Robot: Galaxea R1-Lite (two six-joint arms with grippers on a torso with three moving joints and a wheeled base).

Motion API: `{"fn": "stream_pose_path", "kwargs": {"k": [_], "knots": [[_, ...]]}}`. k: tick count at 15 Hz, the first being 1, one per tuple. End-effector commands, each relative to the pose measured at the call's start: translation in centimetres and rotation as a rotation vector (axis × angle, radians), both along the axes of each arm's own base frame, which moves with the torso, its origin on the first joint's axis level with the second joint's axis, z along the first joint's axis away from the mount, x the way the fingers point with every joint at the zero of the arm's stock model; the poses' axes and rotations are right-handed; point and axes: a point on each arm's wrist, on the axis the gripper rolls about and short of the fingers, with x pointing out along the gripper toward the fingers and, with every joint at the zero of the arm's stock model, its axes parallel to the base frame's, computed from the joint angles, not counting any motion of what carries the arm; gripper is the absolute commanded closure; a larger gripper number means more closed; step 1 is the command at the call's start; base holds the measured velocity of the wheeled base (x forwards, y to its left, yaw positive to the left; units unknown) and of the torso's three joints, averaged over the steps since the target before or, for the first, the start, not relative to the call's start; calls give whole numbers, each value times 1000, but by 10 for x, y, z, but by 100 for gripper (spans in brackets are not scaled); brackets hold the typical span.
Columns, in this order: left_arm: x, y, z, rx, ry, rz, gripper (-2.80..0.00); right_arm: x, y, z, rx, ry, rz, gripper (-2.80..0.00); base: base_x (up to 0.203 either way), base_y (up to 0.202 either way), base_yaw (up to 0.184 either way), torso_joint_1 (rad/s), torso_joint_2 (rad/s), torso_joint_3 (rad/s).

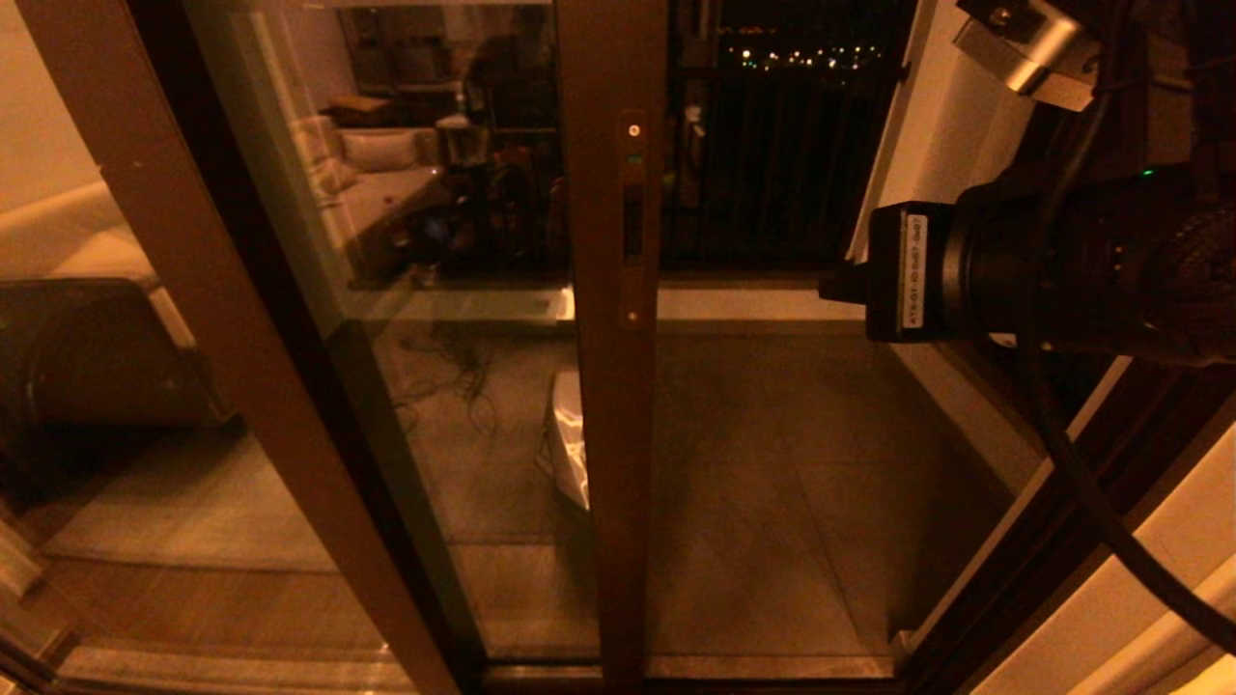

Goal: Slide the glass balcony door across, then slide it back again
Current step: Close the slid door

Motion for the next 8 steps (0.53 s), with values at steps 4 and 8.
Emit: {"fn": "stream_pose_path", "kwargs": {"k": [4,8], "knots": [[0,0,0,0,1,0,0,30,27,-6,-15,-56,1,0,0,0,0,0,0,0],[0,0,0,0,1,0,0,54,53,0,2,-99,7,0,0,0,0,0,0,0]]}}
